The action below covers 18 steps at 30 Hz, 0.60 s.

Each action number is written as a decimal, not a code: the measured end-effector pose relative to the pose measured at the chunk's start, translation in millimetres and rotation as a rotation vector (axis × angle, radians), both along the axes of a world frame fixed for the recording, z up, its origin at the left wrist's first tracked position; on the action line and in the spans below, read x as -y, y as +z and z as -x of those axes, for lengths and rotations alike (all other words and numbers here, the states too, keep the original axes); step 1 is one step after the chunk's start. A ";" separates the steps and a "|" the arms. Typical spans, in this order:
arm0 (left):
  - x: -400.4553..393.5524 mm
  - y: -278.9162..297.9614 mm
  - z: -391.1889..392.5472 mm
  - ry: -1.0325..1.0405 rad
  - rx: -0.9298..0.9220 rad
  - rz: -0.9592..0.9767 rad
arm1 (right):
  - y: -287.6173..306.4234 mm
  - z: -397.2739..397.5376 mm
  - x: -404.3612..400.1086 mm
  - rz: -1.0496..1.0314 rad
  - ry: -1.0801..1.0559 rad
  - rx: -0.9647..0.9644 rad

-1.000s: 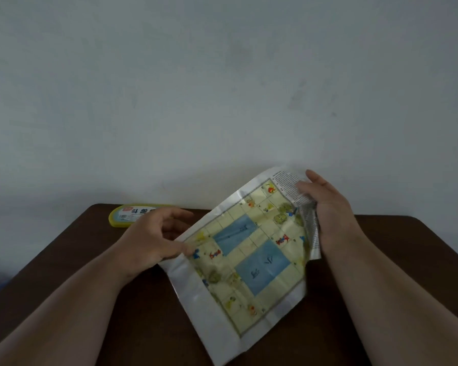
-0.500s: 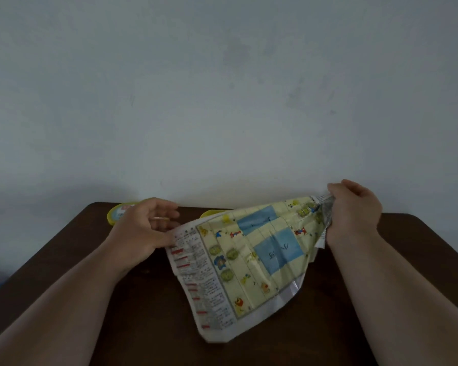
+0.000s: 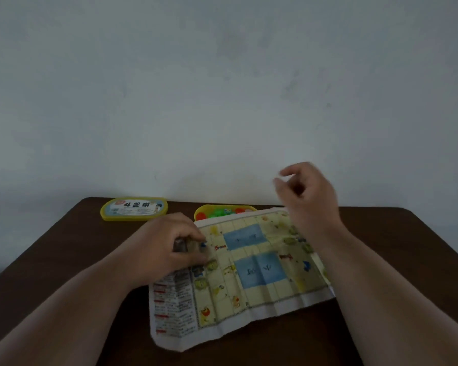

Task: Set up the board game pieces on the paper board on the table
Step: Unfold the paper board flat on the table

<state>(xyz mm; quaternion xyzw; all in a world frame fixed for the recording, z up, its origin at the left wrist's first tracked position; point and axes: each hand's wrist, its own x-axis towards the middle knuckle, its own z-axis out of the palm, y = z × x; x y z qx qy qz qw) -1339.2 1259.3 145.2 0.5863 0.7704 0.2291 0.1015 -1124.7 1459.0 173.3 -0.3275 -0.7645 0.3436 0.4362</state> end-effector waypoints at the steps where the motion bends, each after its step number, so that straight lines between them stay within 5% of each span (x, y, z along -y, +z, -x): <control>1: 0.3 -0.5 -0.5 -0.025 -0.004 0.006 | -1.2 5.1 6.4 0.056 0.138 0.042; 6: 1.4 -1.6 -5.2 -0.107 0.006 0.027 | -18.7 17.5 5.2 0.157 0.303 0.401; 11: 5.1 2.5 -3.5 -0.066 0.027 0.083 | -23.2 9.6 -13.1 0.316 0.164 0.412; 18: 13.5 6.5 19.6 0.038 0.055 0.129 | -33.8 15.1 -15.2 0.029 0.106 0.575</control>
